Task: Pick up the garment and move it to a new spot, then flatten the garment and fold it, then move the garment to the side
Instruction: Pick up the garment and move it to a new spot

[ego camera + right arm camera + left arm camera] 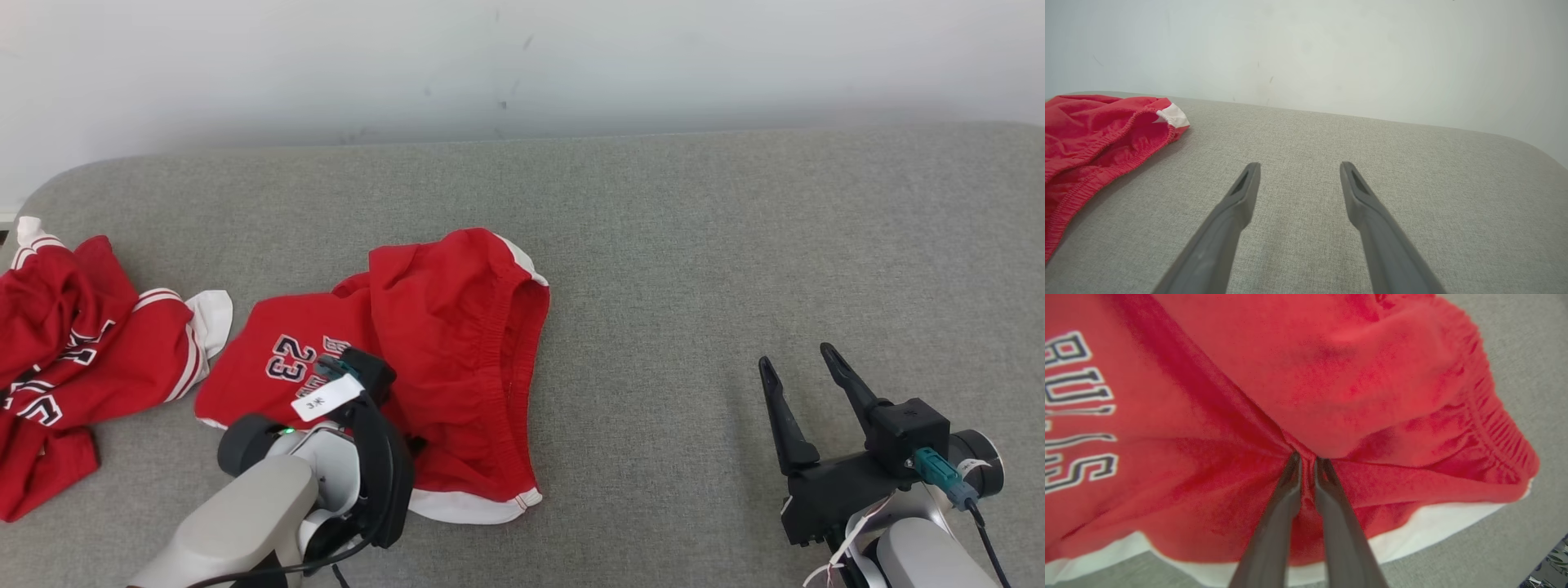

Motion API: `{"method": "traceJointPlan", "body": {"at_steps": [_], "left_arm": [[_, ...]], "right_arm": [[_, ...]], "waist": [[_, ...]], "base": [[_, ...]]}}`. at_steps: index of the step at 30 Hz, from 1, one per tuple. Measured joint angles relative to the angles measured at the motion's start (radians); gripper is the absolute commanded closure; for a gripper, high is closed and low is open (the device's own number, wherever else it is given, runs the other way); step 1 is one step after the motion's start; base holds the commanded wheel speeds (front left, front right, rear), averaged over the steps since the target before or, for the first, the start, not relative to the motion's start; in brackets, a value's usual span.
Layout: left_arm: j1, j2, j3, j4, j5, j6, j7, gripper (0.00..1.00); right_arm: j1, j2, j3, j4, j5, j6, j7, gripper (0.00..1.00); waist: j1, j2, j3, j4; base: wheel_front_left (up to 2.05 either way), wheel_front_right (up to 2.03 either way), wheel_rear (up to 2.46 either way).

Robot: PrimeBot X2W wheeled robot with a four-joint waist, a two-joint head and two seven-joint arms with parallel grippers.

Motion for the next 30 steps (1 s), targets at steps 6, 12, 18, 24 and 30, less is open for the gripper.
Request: {"method": "traceJointPlan", "body": {"at_steps": [6,12,18,24,30], "left_arm": [[-0.007,-0.002,-0.016,-0.023,0.006,-0.007,-0.015,1.0],[-0.042,-0.034,-0.015,-0.094,0.015,-0.008,-0.09,1.0],[-0.062,-0.048,-0.001,-0.179,0.016,-0.008,-0.178,1.0],[-0.108,-0.07,-0.008,-0.227,0.026,-0.008,-0.221,1.0],[-0.175,-0.11,-0.014,-0.248,0.031,-0.008,-0.243,1.0]], "right_arm": [[0.0,-0.004,-0.008,0.014,0.0,0.0,0.0,0.0],[-0.005,0.005,0.001,0.022,0.0,0.0,0.0,0.0],[-0.022,0.015,0.012,0.031,0.0,0.009,0.0,0.0],[-0.022,0.027,0.022,0.038,0.0,0.01,-0.001,0.0],[-0.026,0.037,0.029,0.041,-0.001,0.014,-0.001,0.0]], "waist": [[0.0001,0.0,-0.005,-0.001],[0.0,0.0001,-0.019,0.001],[0.0001,0.0,-0.034,-0.018],[0.0001,0.0001,-0.041,-0.057],[0.0,0.0001,-0.037,-0.123]], "base": [[0.0,0.0,0.0],[0.0,0.0,0.0],[0.0,0.0,0.0],[0.0,0.0,0.0],[0.0,0.0,0.0]]}}
